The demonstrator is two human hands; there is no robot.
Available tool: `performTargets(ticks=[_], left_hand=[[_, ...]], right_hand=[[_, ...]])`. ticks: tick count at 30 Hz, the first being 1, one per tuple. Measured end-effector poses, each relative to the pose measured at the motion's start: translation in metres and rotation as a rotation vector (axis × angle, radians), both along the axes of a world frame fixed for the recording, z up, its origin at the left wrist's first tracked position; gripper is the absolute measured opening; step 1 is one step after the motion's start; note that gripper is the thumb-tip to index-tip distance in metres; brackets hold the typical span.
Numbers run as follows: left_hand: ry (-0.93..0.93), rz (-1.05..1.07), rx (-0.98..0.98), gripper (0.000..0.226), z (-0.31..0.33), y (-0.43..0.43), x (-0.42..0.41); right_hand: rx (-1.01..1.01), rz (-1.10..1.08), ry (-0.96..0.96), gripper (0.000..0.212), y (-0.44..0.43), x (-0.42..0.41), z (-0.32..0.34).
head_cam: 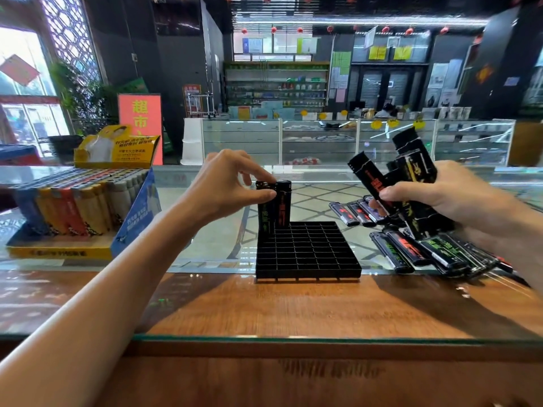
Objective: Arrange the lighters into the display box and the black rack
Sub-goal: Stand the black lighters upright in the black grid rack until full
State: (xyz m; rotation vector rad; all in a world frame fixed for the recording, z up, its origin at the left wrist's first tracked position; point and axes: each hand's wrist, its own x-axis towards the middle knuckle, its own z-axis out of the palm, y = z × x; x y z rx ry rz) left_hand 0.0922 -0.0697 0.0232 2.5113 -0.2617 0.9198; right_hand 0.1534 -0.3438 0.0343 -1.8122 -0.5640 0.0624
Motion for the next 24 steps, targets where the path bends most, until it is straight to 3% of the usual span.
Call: performTargets(ticks=[8, 24], left_hand=[[-0.007, 0.018, -0.013, 0.026, 0.004, 0.004, -0.003], [0.049, -0.042, -0.1, 0.029, 0.006, 0.002, -0.005]], right_hand=[[-0.031, 0.025, 0.021, 0.034, 0.001, -0.003, -0.002], [0.106, 0.253, 0.086, 0.031, 0.023, 0.001, -0.006]])
